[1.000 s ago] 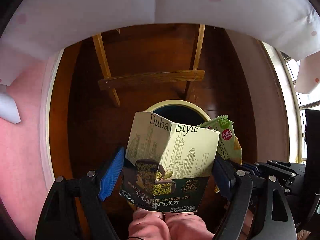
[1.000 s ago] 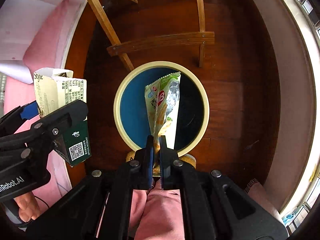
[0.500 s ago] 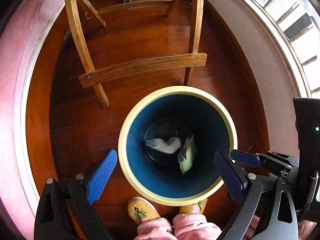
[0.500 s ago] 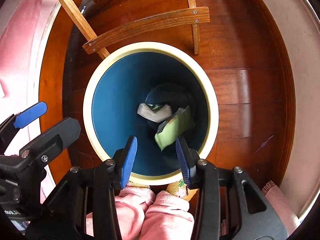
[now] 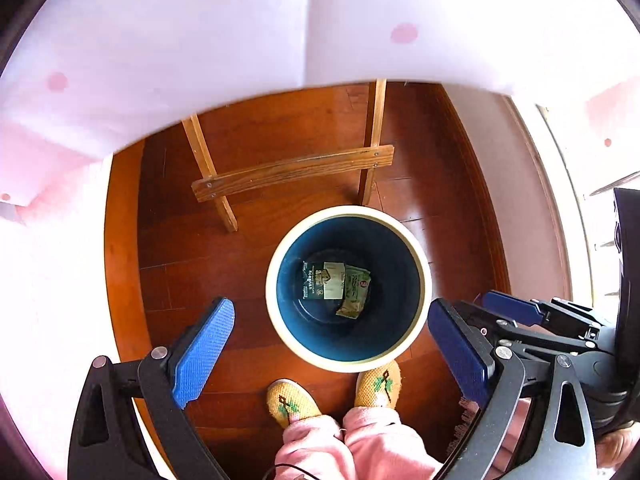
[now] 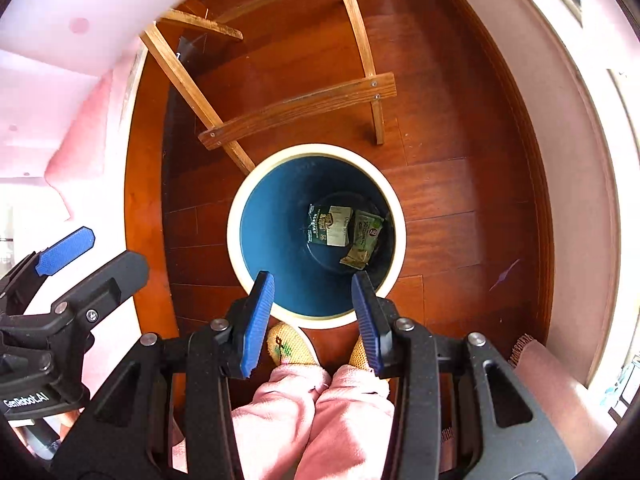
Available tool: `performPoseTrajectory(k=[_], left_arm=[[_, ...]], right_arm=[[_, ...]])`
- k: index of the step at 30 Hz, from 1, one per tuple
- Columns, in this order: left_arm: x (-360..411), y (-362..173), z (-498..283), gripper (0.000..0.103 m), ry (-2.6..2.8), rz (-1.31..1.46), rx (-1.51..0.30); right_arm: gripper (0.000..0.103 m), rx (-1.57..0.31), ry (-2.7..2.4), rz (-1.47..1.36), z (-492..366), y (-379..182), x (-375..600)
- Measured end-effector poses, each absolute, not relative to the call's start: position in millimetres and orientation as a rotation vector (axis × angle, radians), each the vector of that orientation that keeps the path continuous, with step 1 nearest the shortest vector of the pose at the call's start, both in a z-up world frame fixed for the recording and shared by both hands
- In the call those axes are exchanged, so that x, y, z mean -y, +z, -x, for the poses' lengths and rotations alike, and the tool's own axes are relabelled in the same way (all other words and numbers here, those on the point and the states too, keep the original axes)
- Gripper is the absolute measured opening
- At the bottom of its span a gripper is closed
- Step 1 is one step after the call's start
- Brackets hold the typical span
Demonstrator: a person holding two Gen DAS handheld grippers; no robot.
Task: Collect trash
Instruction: 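Carry both items over the bin and open both tools to drop them, then move both tools back toward the trash on the table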
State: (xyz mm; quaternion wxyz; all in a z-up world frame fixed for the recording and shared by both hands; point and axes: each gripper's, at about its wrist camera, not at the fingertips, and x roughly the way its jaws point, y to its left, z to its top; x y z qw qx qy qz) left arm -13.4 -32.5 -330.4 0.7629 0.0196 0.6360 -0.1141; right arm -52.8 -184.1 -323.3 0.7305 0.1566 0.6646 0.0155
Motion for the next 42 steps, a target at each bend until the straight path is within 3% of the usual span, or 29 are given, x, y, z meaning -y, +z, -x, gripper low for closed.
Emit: performPoseTrajectory(k=[15, 27, 34, 42], left_arm=[[-38.9, -82.6, 32.7, 0.099, -0.305, -0.078, -1.191], [-54.0, 74.6, -8.0, 0.099, -0.373, -0.107, -0.943], [-35.7, 117.0, -47.1, 0.099, -0.388, -0.114, -0.901], [-4.0, 110.3, -122.0, 0.099, -0.387, -0.072, -0.973]], right_arm=[[0.037, -1.28, 0.065, -0.317, 76.6, -82.8, 136.6], [0.039, -1.062, 0.052, -0.226, 61.6, 64.3, 105.3], [0.045, -0.976, 0.049, -0.178, 17.4, 103.7, 122.9], [0.048, -0.973, 0.063, -0.159, -66.0, 101.0, 167.8]])
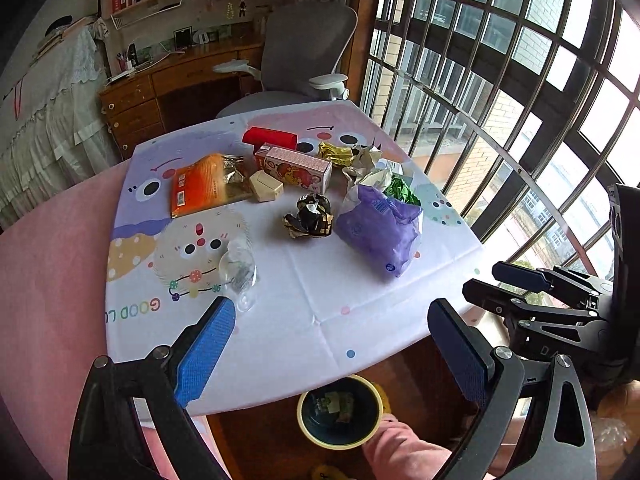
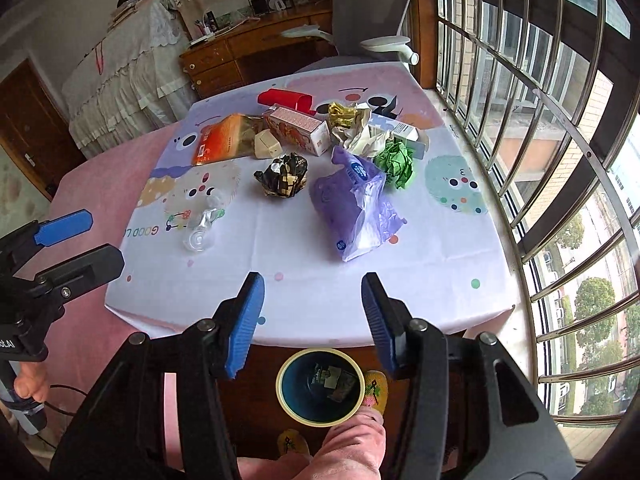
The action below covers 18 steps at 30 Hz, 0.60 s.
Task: Collect trash
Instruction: 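Move both tools back toward the trash on the table, then grasp the purple plastic bag with the right tool while the left tool grasps the black-gold wrapper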
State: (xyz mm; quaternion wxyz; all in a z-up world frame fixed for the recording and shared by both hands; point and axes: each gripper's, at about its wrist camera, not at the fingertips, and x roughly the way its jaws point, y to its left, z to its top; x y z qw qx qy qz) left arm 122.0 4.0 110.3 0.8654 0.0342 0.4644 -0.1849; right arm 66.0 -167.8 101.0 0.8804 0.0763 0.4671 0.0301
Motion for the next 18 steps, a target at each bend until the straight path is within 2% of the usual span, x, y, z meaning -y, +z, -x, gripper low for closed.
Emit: performPoseTrajectory(k=[6, 12, 18], left_arm=[[29.4, 78.5, -206.1, 0.099, -0.334, -0.045, -1.072], [71.6, 15.4, -302.0, 0.099, -0.255, -0.039, -1.206], [90.1, -52.5, -365.3, 0.097, -0.164, -0.083, -1.319]], right_arm=[[0.051, -1.044, 0.095, -0.14, -146.6, 57.5, 202.0], [0.052, -1.137, 0.156, -0.107, -220.2, -7.4, 220.8], [0.052, -1.208, 0.217, -0.039, -260.2, -50.1, 223.3]])
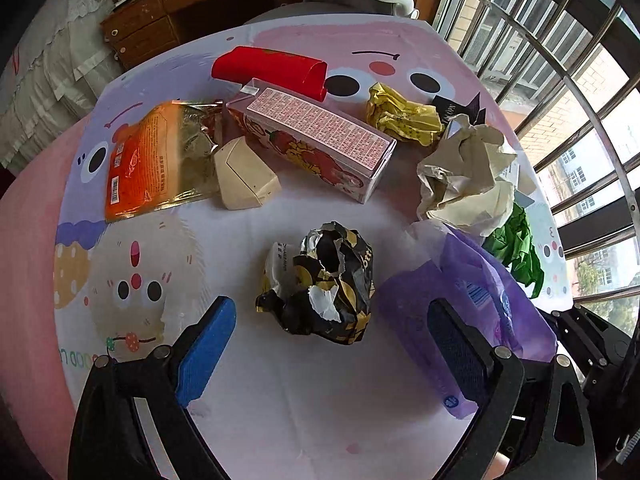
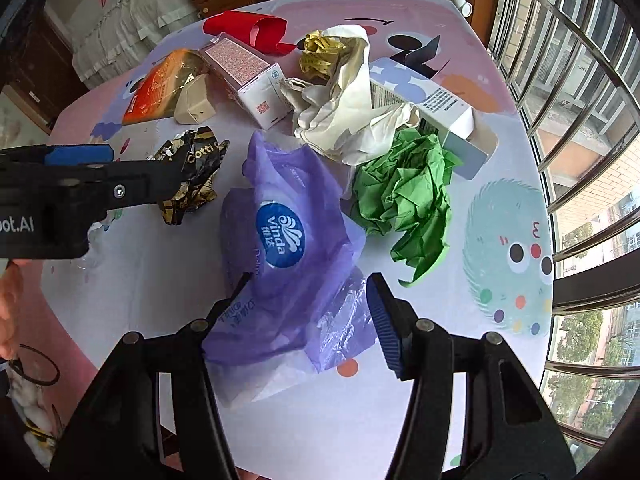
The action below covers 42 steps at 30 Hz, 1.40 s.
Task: Collect trash
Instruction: 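Grasp the purple plastic bag with the right tool while the left tool grasps the black-gold wrapper, then carry the bag and wrapper over the bin and open both tools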
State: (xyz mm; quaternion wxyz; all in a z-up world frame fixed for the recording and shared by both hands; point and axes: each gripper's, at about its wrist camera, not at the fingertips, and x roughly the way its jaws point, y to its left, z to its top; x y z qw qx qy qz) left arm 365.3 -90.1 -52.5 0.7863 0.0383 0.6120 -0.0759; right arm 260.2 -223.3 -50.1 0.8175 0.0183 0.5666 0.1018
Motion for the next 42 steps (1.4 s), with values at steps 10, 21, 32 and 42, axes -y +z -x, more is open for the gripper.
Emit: performPoseTrajectory(k=[10, 21, 32, 42], left_arm=[[84.5, -106.1, -404.2, 0.079, -0.116, -0.053, -1.435], [90.7, -87.5, -393.3, 0.06, -0.151, -0.092, -1.354], [75.3, -23.8, -329.6, 0.059, -0.215, -0.039, -1.27], [21.4, 60.6, -197.6, 0.059, -0.322, -0.083, -1.139]], right_arm=[[0.032, -1.231, 0.298, -0.034, -286.3, -68.2, 218.0], [0.01, -1.232, 0.34, -0.138, -285.5, -62.5, 206.3], [0.008, -1.158, 0.3, -0.191, -236.7, -22.1, 200.0], [0.008, -1.078, 0.21, -0.252, -146.8, 20.3, 166.1]])
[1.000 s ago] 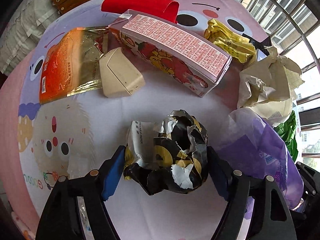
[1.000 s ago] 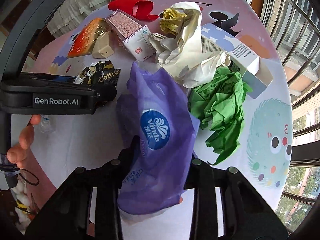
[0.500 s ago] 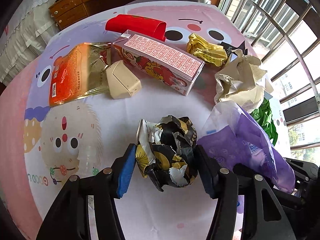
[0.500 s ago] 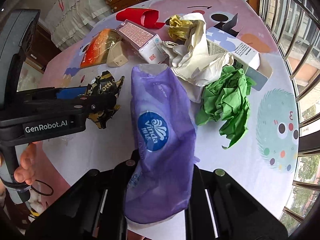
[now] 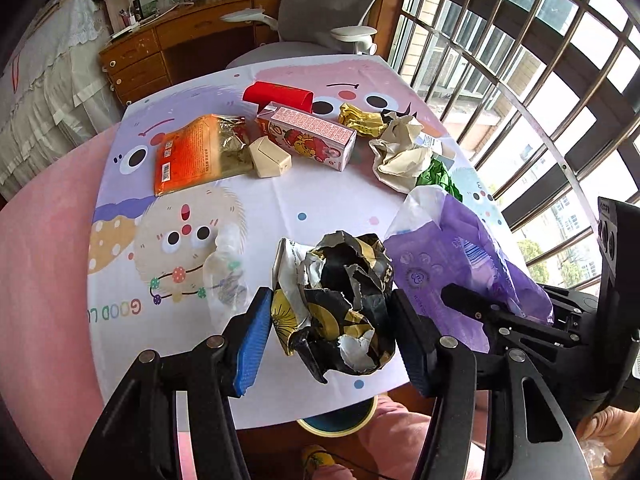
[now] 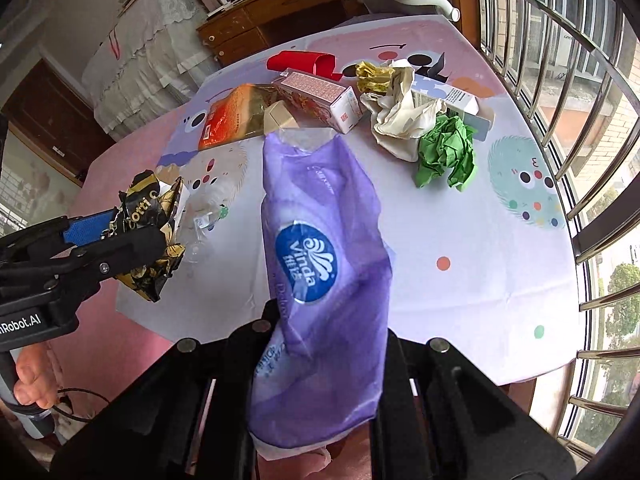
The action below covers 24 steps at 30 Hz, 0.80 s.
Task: Collect trash
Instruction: 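Carry the bag and wrapper over the bin and open both tools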
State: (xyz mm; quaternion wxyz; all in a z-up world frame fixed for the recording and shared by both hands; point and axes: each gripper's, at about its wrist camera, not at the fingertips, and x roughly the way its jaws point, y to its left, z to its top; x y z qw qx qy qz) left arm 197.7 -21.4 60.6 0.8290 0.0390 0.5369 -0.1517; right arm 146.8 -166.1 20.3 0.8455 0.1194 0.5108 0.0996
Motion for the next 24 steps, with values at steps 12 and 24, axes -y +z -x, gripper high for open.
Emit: performPoseTrajectory(k=[12, 24], left_arm=[[-43.5, 77.2, -46.5, 0.059, -0.445, -0.125, -1.085], [-51.5, 23.1, 36.4, 0.059, -0.492, -0.132, -1.21]], right_arm=[[0.008, -1.046, 0.11, -0.292, -7.8, 27.3, 102.1], [0.008, -1.176, 0.058, -0.307, 87.2, -19.9, 85.1]])
